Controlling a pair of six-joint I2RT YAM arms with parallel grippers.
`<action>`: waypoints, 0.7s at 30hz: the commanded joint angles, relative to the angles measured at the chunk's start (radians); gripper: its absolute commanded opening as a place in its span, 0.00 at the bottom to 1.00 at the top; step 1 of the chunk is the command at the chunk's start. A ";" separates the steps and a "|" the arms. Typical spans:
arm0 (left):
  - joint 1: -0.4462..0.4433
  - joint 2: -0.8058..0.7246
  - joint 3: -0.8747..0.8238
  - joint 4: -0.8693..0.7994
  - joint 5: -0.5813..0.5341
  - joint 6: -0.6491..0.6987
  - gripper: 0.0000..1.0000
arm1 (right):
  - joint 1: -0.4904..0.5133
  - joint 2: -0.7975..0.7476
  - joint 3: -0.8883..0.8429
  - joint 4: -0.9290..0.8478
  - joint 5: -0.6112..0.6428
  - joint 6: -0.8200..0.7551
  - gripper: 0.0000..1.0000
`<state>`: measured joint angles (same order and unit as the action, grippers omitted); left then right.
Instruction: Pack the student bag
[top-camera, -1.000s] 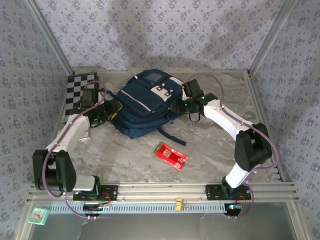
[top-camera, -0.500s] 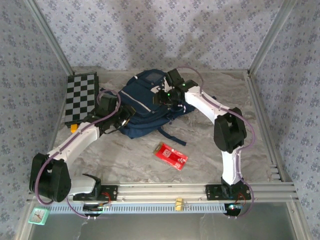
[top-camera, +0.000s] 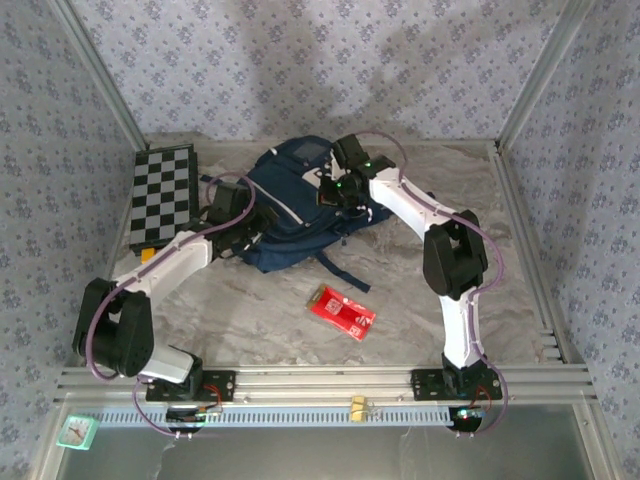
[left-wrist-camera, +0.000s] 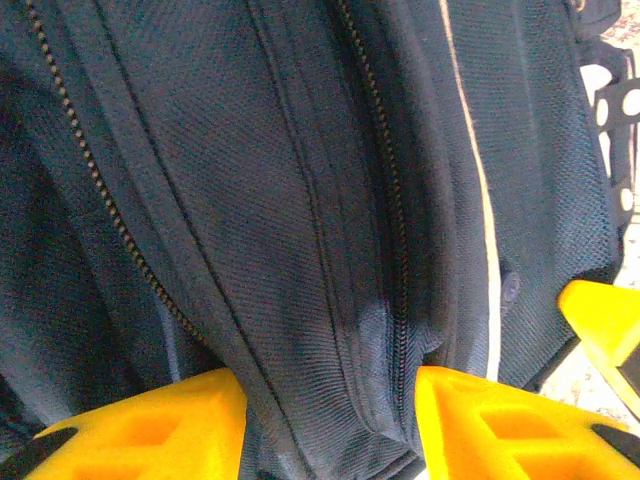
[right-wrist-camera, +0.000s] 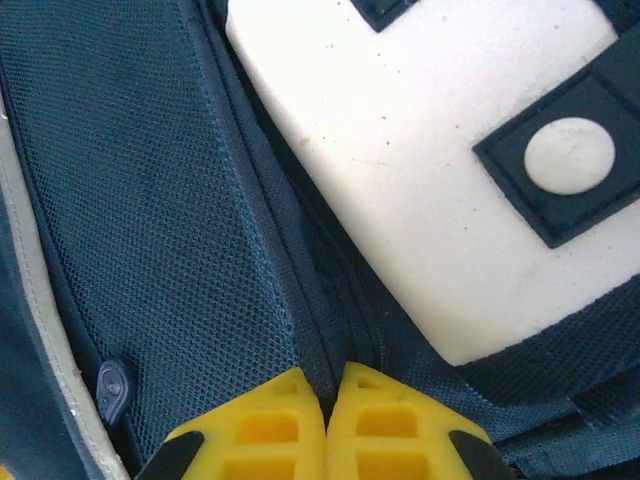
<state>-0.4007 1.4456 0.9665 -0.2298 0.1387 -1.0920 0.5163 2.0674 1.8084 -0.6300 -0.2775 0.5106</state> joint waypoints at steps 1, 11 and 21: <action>-0.007 0.053 0.067 0.109 -0.016 0.059 0.48 | -0.024 -0.069 -0.071 0.074 -0.029 0.035 0.00; -0.038 0.160 0.210 0.077 0.008 0.194 0.67 | -0.069 -0.303 -0.358 0.276 0.030 0.264 0.00; -0.180 -0.008 0.168 -0.121 -0.211 0.215 0.84 | -0.034 -0.354 -0.396 0.321 0.129 0.353 0.00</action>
<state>-0.5400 1.5154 1.1507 -0.2871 0.0223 -0.8845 0.4728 1.7687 1.4155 -0.3832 -0.1673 0.8124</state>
